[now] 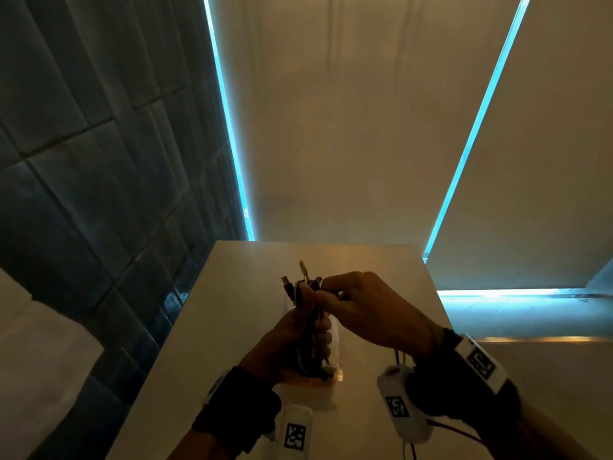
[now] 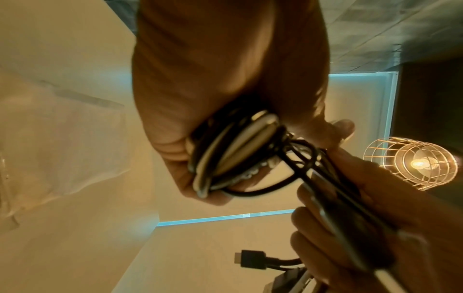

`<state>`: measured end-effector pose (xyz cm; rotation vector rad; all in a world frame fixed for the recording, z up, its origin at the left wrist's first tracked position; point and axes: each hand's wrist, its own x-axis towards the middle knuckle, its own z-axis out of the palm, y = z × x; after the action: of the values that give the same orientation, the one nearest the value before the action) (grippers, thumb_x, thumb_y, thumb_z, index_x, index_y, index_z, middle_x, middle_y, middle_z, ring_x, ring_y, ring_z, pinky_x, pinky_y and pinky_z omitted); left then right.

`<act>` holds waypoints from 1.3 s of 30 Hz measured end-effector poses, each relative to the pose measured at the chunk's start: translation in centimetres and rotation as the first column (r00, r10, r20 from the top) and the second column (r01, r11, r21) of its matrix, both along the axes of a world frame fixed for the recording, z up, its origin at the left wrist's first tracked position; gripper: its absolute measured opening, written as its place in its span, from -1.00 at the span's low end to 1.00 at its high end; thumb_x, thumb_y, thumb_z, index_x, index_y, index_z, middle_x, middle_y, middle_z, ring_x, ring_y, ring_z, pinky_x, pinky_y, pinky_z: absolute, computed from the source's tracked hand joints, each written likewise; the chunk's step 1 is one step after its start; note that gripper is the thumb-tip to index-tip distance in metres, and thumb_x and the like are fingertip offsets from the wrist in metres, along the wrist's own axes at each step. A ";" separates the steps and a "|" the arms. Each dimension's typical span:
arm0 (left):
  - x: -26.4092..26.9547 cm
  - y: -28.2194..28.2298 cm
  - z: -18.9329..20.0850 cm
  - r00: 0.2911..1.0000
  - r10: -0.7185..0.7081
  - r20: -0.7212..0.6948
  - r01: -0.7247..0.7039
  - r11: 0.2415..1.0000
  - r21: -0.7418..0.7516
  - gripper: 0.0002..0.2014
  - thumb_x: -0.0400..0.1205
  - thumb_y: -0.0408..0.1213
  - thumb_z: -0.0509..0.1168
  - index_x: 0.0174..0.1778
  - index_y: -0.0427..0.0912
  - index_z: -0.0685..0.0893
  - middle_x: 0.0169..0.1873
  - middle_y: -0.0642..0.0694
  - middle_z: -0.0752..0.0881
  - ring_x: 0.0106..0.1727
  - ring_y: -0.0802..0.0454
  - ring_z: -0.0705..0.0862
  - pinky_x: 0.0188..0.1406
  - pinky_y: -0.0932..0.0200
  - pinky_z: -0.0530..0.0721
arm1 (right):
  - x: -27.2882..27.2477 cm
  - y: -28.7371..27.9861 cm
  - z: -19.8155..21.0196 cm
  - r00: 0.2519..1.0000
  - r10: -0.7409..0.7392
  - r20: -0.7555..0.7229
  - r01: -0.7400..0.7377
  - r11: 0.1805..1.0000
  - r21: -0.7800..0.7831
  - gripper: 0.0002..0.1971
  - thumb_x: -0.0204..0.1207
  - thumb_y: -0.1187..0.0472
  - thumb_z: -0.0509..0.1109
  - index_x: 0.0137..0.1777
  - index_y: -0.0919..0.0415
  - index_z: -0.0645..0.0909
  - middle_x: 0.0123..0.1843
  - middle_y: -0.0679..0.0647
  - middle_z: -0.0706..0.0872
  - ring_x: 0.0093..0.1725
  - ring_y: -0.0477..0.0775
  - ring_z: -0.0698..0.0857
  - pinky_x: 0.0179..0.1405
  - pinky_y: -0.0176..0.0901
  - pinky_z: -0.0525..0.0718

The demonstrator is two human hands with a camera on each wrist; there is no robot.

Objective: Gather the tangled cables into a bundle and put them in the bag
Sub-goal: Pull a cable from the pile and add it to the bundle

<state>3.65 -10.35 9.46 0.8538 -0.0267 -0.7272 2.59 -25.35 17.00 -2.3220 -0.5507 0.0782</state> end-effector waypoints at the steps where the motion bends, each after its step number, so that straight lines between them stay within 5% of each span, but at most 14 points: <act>1: 0.0 0.0 0.1 1.000 0.013 0.002 -0.013 1.000 0.004 -0.27 -0.01 0.26 0.63 -0.08 -0.15 0.67 -0.53 -0.02 0.55 -0.54 0.12 0.55 -0.55 0.23 0.58 | 0.1 0.0 -0.1 1.000 -0.002 0.003 0.002 1.000 -0.008 -0.65 0.66 -0.06 0.21 -0.35 0.00 0.58 -0.49 -0.07 0.56 -0.50 -0.09 0.46 -0.43 -0.10 0.45; 4: 0.3 -0.4 0.3 1.000 0.019 -0.015 -0.019 1.000 -0.010 -0.36 0.08 0.22 0.64 -0.10 -0.15 0.75 -0.48 -0.05 0.58 -0.52 0.09 0.59 -0.53 0.23 0.59 | 0.2 0.1 -0.3 0.999 0.032 -0.022 -0.034 0.996 -0.087 -0.76 0.68 0.05 0.23 -0.20 -0.01 0.64 -0.41 -0.11 0.63 -0.46 -0.05 0.56 -0.38 -0.10 0.55; 7: 0.3 -1.1 1.1 0.998 0.044 -0.051 -0.049 0.993 -0.106 -0.57 0.41 0.07 0.52 0.03 -0.17 0.73 -0.27 -0.11 0.68 -0.32 0.04 0.70 -0.40 0.23 0.68 | -0.2 0.8 -0.8 0.997 0.071 -0.013 -0.072 0.981 -0.181 -0.75 0.69 0.07 0.22 -0.10 0.16 0.64 -0.30 0.02 0.69 -0.38 0.02 0.65 -0.31 -0.08 0.67; 10: 0.2 -1.4 1.7 0.992 0.127 -0.029 -0.127 0.992 -0.021 -0.79 0.59 -0.12 0.33 -0.25 -0.17 0.66 -0.53 -0.03 0.60 -0.54 0.09 0.62 -0.61 0.26 0.58 | -0.6 1.0 -1.2 0.995 0.090 0.048 -0.072 0.955 -0.288 -0.77 0.70 0.06 0.18 0.02 0.14 0.62 -0.25 -0.01 0.67 -0.36 -0.03 0.64 -0.32 -0.18 0.66; 15: 1.0 -1.6 0.9 0.944 0.315 0.093 -0.329 0.902 0.278 -0.67 0.58 -0.30 0.31 -0.51 -0.12 0.45 -0.72 0.03 0.39 -0.75 0.11 0.38 -0.72 0.31 0.35 | -1.4 1.4 -2.5 0.996 0.052 0.072 -0.019 0.917 -0.398 -0.67 0.73 0.02 0.09 0.37 0.18 0.36 -0.15 0.05 0.64 -0.36 0.01 0.57 -0.35 -0.12 0.60; 19: 2.3 -1.3 0.9 0.901 0.420 0.107 -0.433 0.862 0.263 -0.65 0.56 -0.37 0.36 -0.51 -0.20 0.42 -0.67 -0.05 0.41 -0.69 0.07 0.38 -0.68 0.26 0.40 | -2.7 1.8 -4.5 0.994 -0.065 0.088 0.084 0.968 -0.235 -0.75 0.74 -0.10 -0.07 0.04 0.02 0.33 -0.34 -0.08 0.48 -0.46 -0.06 0.40 -0.45 -0.18 0.42; 22: 2.9 -1.4 0.7 0.856 0.498 0.134 -0.515 0.813 0.272 -0.65 0.49 -0.48 0.39 -0.50 -0.16 0.38 -0.64 -0.08 0.37 -0.64 0.04 0.37 -0.59 0.22 0.39 | -4.1 1.6 -5.8 0.990 -0.124 0.061 0.129 0.988 -0.088 -0.80 0.74 -0.07 -0.02 0.00 0.00 0.31 -0.40 -0.08 0.47 -0.49 -0.06 0.39 -0.50 -0.26 0.32; 27: 3.1 -2.0 0.7 0.779 0.592 0.204 -0.626 0.726 0.283 -0.64 0.48 -0.55 0.37 -0.55 -0.18 0.43 -0.69 -0.04 0.44 -0.61 0.04 0.43 -0.46 0.14 0.46 | -5.0 0.1 -7.7 0.987 -0.157 -0.023 0.158 0.970 0.186 -0.83 0.69 -0.05 0.11 -0.06 0.00 0.35 -0.39 0.09 0.55 -0.48 -0.02 0.45 -0.43 0.09 0.46; 29: 3.4 -2.2 0.6 0.738 0.641 0.211 -0.674 0.679 0.292 -0.70 0.49 -0.51 0.40 -0.51 -0.20 0.49 -0.64 -0.07 0.50 -0.56 0.02 0.48 -0.46 0.14 0.49 | -5.0 -0.5 -8.2 0.983 -0.159 -0.087 0.176 0.950 0.258 -0.80 0.68 -0.05 0.15 -0.09 0.03 0.39 -0.41 0.10 0.54 -0.49 -0.02 0.43 -0.46 0.08 0.43; 34: 3.7 -2.3 0.5 0.688 0.715 0.129 -0.719 0.646 0.257 -0.87 0.53 -0.37 0.43 -0.24 -0.22 0.58 -0.46 -0.11 0.60 -0.42 0.00 0.59 -0.45 0.14 0.58 | -5.0 -1.4 -8.5 0.907 0.024 -0.420 0.194 0.862 0.468 -0.71 0.67 -0.04 0.20 0.03 0.20 0.53 -0.46 0.07 0.52 -0.59 -0.01 0.45 -0.57 -0.16 0.48; 39: 3.7 -2.3 1.6 0.746 0.666 -0.013 -0.657 0.739 0.148 -0.82 0.59 -0.29 0.37 -0.30 -0.21 0.55 -0.50 -0.09 0.58 -0.48 0.03 0.60 -0.39 0.13 0.64 | -4.9 -2.2 -9.9 0.750 0.318 -0.580 0.246 0.680 0.691 -0.65 0.70 0.05 0.19 0.25 0.28 0.64 -0.42 0.05 0.42 -0.54 -0.03 0.27 -0.59 -0.20 0.22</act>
<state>7.31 -12.61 11.08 0.8890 0.3794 -0.0725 -2.27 -27.53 7.07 -1.3175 -0.1816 0.5845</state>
